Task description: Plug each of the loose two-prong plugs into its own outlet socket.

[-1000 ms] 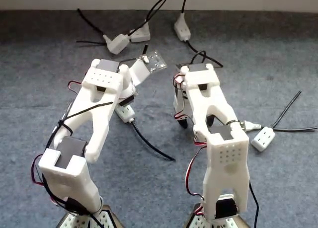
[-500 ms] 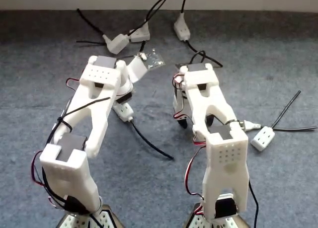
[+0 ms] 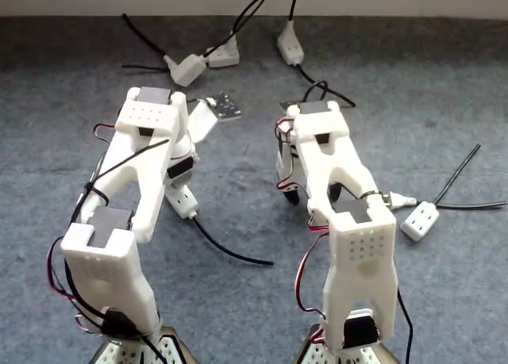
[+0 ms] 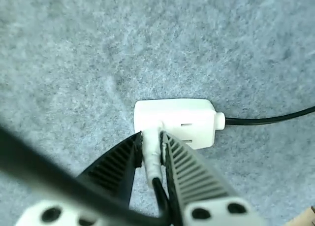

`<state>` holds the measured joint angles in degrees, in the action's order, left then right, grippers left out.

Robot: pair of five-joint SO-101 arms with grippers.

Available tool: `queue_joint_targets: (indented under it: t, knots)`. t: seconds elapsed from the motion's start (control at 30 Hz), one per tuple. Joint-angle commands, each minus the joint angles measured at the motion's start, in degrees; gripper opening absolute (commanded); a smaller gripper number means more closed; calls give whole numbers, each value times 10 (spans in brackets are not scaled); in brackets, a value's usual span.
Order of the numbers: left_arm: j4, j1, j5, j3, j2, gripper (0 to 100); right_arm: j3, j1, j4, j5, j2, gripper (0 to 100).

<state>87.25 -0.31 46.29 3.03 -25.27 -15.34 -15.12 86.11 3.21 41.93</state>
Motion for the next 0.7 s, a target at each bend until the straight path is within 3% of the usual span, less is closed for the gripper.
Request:
queue_joint_targets:
  t: [0.0,0.2,0.33,0.47,0.67]
  knots:
    - [-11,6,0,-33,-5,6,19,7,-7,5,4,289]
    - [-23,7,0,-49,-6,16,19,7,-7,6,4,289]
    - [-23,7,-25,-17,0,122,19,7,-7,6,4,289]
    - [-18,7,-86,72,0,172,19,7,-7,6,4,289]
    - [64,13,-92,268,0,201,19,6,-7,8,4,289]
